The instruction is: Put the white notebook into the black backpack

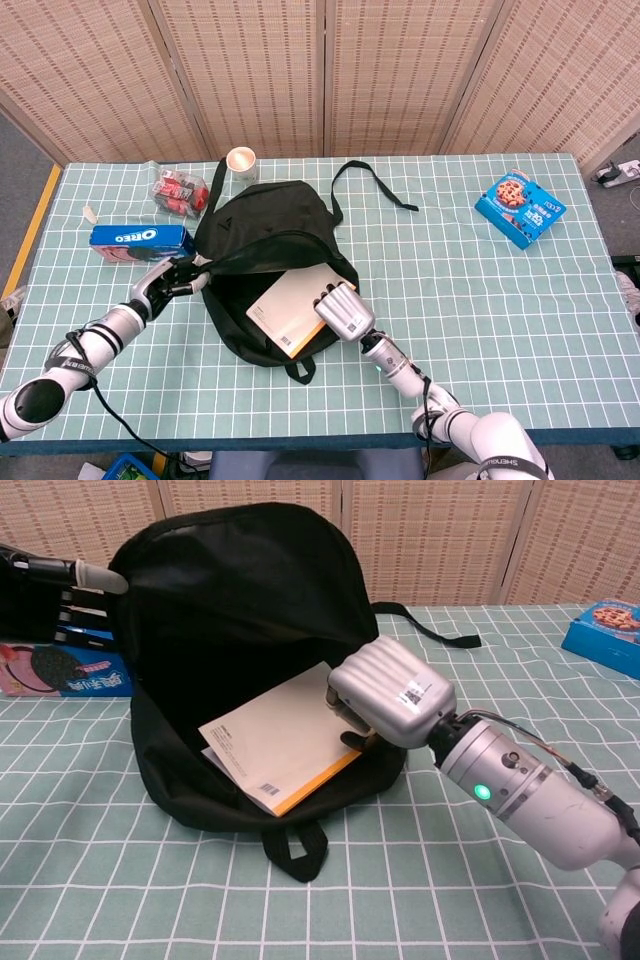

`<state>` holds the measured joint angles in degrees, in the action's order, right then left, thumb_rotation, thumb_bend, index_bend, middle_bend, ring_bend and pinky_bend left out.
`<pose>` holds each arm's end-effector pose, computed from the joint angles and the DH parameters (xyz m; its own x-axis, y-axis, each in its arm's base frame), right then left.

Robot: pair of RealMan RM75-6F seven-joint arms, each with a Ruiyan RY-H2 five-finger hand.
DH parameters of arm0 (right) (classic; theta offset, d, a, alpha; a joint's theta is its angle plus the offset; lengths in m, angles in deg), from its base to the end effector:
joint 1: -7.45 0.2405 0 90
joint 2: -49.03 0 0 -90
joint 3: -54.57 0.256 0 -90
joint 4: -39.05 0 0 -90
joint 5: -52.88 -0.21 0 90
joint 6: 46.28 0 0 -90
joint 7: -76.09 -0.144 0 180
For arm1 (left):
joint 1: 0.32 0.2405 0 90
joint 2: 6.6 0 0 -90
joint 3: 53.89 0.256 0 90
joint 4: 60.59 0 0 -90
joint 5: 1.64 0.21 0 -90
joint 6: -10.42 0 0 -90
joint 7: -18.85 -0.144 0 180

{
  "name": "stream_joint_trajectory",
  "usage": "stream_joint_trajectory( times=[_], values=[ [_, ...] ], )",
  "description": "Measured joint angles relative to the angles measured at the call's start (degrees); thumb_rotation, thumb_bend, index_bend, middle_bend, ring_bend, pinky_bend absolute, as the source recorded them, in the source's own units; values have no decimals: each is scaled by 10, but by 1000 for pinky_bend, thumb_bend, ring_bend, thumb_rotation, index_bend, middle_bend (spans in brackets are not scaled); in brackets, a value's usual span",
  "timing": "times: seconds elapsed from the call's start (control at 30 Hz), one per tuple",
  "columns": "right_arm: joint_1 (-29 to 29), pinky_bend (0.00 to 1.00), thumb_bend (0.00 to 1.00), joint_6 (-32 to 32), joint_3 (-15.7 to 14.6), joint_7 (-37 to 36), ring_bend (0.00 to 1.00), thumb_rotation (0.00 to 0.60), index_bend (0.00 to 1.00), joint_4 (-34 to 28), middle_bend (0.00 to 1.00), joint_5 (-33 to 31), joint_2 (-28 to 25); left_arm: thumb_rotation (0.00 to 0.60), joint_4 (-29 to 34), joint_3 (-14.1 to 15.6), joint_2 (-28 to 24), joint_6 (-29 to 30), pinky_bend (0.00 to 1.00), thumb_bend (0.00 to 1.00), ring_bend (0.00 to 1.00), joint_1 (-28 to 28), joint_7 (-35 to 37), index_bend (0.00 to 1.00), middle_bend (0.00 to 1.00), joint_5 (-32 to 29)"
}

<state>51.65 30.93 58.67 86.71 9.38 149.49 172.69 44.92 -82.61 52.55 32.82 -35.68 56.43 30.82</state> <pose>-0.1207 -0.3248 -0.1162 0.5574 0.3002 0.7741 -0.5077 -0.6145 0.6039 -0.1558 0.3443 0.1015 -0.7770 0.3984 0.4873 0.6293 0.4739 0.6159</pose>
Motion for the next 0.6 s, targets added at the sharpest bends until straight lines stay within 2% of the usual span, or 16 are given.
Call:
stream_joint_trajectory(
  times=[0.13, 0.23, 0.47, 0.6],
  values=[
    [-2, 884, 5, 3, -1, 7, 642, 600, 627, -38, 718, 0, -24, 600, -4, 7, -6, -3, 99, 598, 133, 0, 1, 778, 331, 2],
    [-6, 879, 0, 3, -6, 17, 638, 600, 626, -88, 716, 1, -53, 600, -4, 9, -11, -4, 98, 598, 133, 4, 3, 778, 331, 9],
    [-21, 877, 0, -18, -18, 65, 638, 600, 626, -247, 716, -4, -130, 600, 6, 7, -23, -17, 99, 598, 132, 15, 13, 778, 331, 30],
    [-31, 877, 0, -45, -20, 91, 638, 600, 626, -288, 716, -18, -152, 600, 13, 6, -27, -18, 99, 598, 131, 20, 18, 778, 331, 39]
  ],
)
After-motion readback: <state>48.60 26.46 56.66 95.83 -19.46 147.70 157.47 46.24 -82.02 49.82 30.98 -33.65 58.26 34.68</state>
